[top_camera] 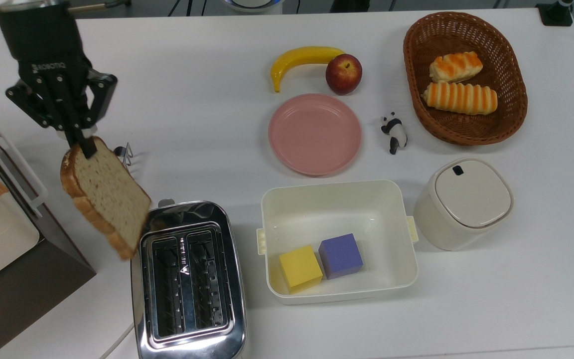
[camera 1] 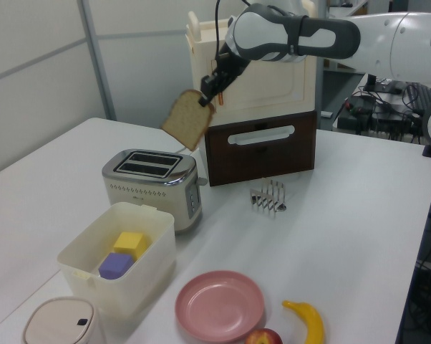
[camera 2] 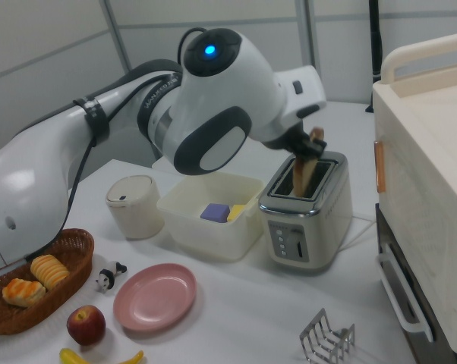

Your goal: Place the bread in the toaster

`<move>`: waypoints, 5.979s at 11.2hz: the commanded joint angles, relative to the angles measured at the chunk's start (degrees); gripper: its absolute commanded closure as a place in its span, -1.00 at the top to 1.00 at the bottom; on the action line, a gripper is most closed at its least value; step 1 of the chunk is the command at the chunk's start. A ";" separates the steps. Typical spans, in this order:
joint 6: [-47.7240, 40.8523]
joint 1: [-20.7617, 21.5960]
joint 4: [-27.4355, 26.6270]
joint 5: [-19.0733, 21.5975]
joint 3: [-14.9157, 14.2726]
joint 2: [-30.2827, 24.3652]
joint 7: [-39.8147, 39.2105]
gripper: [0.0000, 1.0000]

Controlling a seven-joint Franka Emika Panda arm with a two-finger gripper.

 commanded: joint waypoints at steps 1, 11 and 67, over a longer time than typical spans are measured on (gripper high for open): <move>9.00 0.63 -1.15 2.12 3.24 -0.17 -0.11 -1.00; 19.04 2.66 -5.62 0.72 2.81 4.23 -12.94 -1.00; 2.82 5.91 -6.77 -1.57 2.63 0.02 -7.50 1.00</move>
